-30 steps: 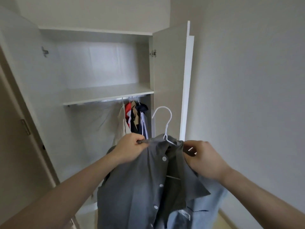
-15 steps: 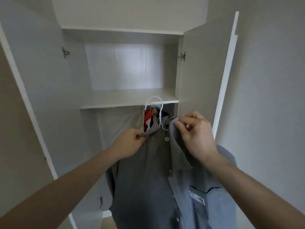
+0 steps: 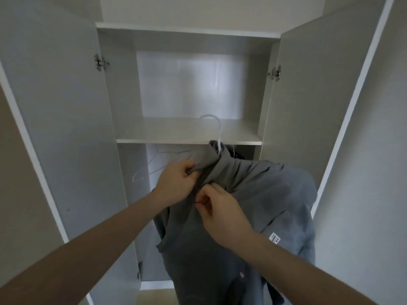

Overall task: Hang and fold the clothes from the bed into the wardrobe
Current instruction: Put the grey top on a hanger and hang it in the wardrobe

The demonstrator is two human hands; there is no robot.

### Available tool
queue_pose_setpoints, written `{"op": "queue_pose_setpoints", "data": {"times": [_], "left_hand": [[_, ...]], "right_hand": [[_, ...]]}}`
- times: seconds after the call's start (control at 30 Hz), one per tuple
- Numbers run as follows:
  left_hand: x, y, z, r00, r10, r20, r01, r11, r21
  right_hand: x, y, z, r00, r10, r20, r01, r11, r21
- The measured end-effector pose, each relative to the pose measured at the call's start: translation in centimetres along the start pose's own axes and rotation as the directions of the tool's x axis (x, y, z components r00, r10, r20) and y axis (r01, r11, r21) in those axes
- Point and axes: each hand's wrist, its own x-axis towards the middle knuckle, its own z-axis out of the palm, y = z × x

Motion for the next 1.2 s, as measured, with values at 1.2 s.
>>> {"op": "queue_pose_setpoints", "data": {"times": [1.2], "left_hand": [[14.0, -28.8, 7.9, 0.877, -0.037, 0.479, -0.062, 0.98, 0.189]], "right_hand": [[9.4, 13.1, 21.2, 0.715, 0.675, 0.181, -0.64, 0.528, 0.558]]}}
